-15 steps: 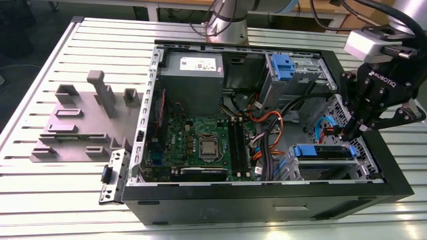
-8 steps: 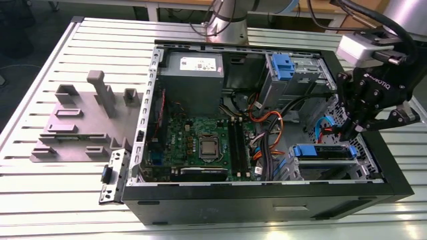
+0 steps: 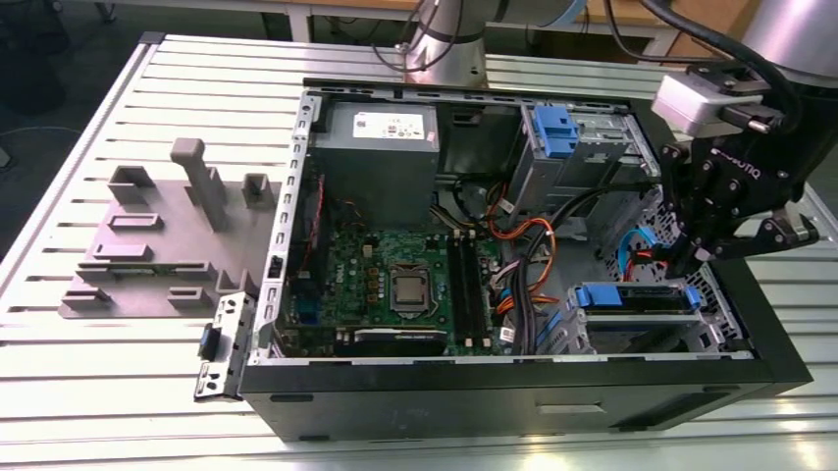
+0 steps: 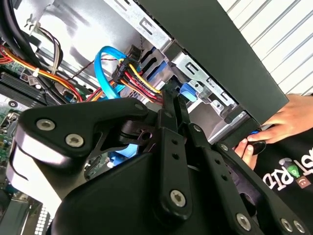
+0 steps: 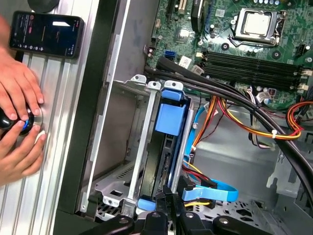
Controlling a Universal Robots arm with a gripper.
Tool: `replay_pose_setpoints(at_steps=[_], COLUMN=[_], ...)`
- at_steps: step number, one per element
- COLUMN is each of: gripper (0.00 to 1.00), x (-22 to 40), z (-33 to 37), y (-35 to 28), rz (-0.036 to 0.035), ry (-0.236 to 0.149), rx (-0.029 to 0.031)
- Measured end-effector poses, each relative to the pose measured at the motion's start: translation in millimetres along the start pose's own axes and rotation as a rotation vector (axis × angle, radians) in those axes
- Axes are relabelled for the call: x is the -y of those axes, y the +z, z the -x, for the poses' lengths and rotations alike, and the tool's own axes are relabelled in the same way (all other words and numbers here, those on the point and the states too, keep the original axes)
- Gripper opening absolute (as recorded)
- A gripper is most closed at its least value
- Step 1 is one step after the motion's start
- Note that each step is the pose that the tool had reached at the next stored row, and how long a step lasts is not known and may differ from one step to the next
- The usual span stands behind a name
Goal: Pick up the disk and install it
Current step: 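Insert the first disk wire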
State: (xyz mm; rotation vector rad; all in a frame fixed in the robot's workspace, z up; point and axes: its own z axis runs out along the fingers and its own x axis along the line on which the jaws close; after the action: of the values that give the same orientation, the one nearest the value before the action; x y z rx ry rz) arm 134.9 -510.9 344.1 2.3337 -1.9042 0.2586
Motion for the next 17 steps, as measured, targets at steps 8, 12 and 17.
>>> replay_pose_setpoints(at_steps=[8,12,17], gripper=[0.16,0.16,0.16], x=[-2.0,-2.2,-2.2], z=[-2.6,-3.8,-3.9], y=[1.1,1.3,1.3], rz=[-0.0034,-0.0033,-0.0034], ry=[0.004,0.004,0.004], rx=[-0.0006,-0.0007,-0.0008])
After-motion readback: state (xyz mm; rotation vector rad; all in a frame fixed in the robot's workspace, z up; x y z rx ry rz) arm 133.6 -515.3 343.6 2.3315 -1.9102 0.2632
